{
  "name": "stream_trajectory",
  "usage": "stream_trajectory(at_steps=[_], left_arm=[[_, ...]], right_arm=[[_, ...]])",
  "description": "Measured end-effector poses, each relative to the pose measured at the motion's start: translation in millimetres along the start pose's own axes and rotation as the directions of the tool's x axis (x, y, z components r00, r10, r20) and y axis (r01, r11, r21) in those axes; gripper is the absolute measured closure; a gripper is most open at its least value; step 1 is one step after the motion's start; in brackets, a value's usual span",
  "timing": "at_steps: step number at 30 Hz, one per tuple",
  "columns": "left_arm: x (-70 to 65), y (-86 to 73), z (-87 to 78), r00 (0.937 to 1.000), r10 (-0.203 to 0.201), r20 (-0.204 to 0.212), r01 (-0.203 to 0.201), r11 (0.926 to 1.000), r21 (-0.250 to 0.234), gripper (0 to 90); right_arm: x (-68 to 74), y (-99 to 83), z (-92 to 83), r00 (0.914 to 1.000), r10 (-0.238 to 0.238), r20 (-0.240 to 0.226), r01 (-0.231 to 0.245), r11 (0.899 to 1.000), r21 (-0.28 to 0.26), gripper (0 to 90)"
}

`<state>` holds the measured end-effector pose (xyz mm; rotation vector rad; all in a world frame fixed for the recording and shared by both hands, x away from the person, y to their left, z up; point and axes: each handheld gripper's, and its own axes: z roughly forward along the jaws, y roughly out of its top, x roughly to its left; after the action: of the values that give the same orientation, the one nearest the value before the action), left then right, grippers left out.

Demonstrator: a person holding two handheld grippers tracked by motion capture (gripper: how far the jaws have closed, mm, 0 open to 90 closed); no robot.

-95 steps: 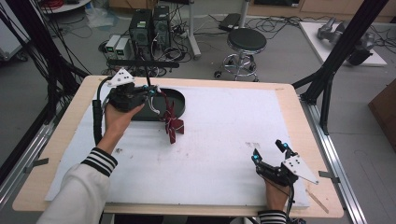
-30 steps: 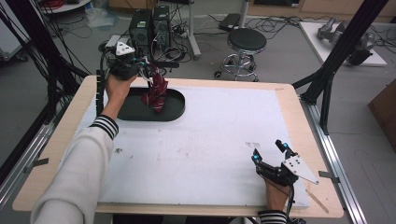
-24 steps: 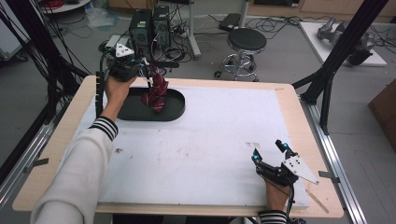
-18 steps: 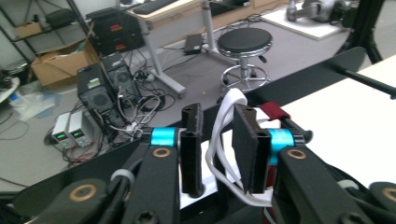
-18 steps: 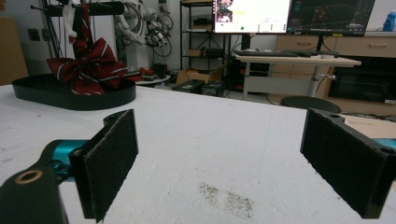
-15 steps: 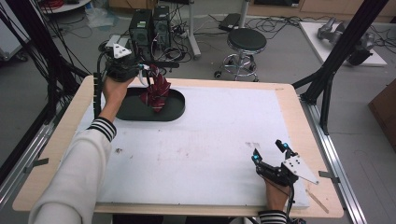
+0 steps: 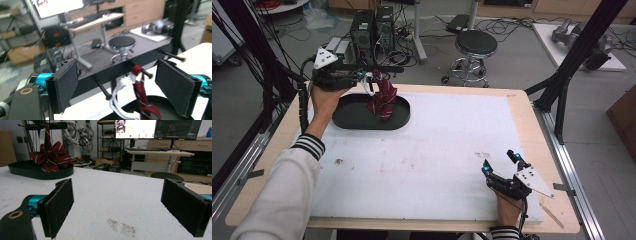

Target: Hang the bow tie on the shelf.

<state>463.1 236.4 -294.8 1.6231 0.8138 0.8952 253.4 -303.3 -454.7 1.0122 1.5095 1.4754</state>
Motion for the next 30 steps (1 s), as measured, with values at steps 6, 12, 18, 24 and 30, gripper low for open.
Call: stream_trajectory(at_steps=[6,12,18,24,30], left_arm=[[-8.0,-22.3,-42.2,0.9987,-0.009,0.051,0.013,0.9974,-0.072,17.8],[-20.0,-59.3,-91.5,0.995,0.02,0.098,-0.009,0.9938,-0.111,17.8],[-26.3,-106.4,-133.4,0.991,-0.005,0.134,0.028,0.9859,-0.165,15.4],[-40.7,-149.7,-162.8,0.9854,-0.061,0.159,0.095,0.9723,-0.214,14.0],[-50.6,-181.5,-171.5,0.9827,-0.077,0.168,0.106,0.9794,-0.172,13.9]], right_arm=[[0.3,0.0,0.1,1.0,-0.004,0.005,0.004,1.0,0.0,10.3],[0.2,0.1,0.4,1.0,-0.003,0.009,0.003,1.0,0.002,10.3],[0.7,0.2,0.7,0.9999,-0.008,0.01,0.008,1.0,0.005,10.3],[0.9,0.3,0.8,0.9998,-0.012,0.013,0.012,1.0,0.005,10.3],[1.3,0.3,1.1,0.9999,-0.013,0.012,0.012,1.0,0.007,10.3]])
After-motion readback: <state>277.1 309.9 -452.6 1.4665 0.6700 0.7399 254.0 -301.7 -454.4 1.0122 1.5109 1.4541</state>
